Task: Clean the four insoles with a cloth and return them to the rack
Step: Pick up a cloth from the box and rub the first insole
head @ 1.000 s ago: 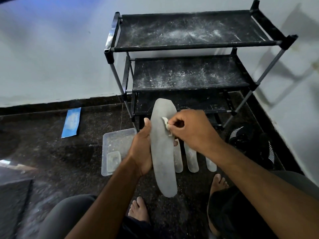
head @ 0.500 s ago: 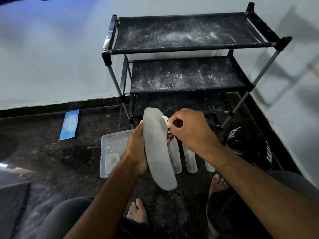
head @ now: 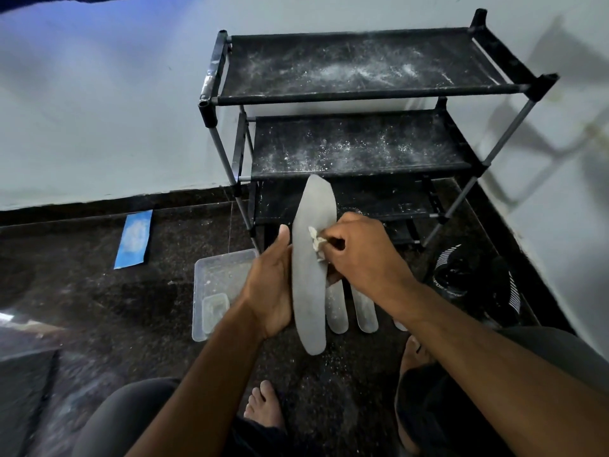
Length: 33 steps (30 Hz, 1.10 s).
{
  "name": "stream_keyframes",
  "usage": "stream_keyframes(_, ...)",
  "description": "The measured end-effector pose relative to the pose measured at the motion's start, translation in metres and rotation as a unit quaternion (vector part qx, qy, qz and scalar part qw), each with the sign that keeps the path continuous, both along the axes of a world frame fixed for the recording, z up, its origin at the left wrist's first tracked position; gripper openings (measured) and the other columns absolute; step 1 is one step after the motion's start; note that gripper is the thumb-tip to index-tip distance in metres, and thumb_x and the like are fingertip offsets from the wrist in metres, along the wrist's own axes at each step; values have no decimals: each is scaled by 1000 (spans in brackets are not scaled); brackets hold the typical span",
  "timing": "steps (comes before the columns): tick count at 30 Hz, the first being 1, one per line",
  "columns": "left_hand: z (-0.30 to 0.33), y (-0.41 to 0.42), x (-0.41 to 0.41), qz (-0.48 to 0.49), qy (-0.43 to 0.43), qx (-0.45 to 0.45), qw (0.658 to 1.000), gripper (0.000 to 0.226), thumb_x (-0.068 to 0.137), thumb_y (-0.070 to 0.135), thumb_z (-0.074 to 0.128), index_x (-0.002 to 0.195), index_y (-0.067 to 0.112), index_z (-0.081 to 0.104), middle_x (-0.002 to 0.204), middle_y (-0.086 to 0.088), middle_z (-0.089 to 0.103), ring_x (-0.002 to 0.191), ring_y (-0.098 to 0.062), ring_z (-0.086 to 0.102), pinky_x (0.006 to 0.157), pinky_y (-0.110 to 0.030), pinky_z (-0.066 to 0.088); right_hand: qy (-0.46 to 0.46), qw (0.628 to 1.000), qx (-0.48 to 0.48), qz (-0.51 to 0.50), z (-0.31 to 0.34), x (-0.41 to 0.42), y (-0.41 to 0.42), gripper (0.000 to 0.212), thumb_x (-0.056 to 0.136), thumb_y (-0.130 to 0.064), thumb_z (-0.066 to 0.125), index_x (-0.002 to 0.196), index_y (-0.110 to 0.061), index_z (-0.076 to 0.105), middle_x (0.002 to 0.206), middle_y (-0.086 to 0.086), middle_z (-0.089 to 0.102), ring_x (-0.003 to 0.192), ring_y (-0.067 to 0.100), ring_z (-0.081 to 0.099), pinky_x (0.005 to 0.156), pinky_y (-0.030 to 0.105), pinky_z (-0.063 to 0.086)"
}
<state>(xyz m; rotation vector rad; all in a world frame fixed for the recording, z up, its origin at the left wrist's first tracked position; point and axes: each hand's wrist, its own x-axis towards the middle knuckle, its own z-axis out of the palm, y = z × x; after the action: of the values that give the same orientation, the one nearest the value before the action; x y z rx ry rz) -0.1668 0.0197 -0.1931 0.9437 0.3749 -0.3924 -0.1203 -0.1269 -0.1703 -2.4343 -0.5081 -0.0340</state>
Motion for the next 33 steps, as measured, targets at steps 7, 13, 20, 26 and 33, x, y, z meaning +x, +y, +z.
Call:
stream_keyframes(7, -4, -1, -1, -4, -16, -7, 1000, 62, 107, 53, 29, 139, 9, 59, 133, -19, 66, 116, -27, 66, 98, -42, 54, -45, 998, -29, 27, -6, -1, 0, 27, 95, -25, 60, 116, -12, 71, 96, -7, 51, 95, 7, 46, 83, 20, 43)
stream_keyframes(13, -6, 4, 1, 10, -5, 14, 1000, 63, 105, 59, 32, 126, 14, 72, 108, -15, 72, 84, -25, 68, 77, -40, 58, -11, 995, -19, 95, -8, 5, -3, 28, 96, -23, 59, 121, -12, 67, 106, -5, 45, 93, -7, 34, 74, -2, 35)
stream_keyframes(20, -3, 2, -1, 12, 6, 23, 1000, 65, 107, 58, 27, 117, 10, 70, 96, -12, 77, 77, -21, 74, 64, -33, 61, 12, 990, 6, 140, -5, -6, 4, 15, 91, -16, 66, 99, -8, 76, 88, -8, 52, 80, -1, 47, 71, 13, 39)
stream_keyframes(26, 0, 7, -1, 51, 13, -6, 999, 66, 105, 57, 31, 123, 6, 68, 102, -16, 75, 81, -24, 74, 66, -34, 62, 18, 987, 70, 140, 7, -9, 4, 11, 87, -18, 72, 96, -14, 78, 86, -8, 61, 77, 0, 54, 71, 15, 44)
stream_keyframes(33, 0, 2, -1, 45, 26, -26, 998, 65, 105, 58, 30, 115, 8, 71, 95, -15, 77, 75, -25, 75, 60, -34, 62, 20, 984, -60, 166, 4, -20, 9, 14, 94, -14, 61, 98, -8, 73, 93, -1, 55, 88, 12, 46, 81, 25, 38)
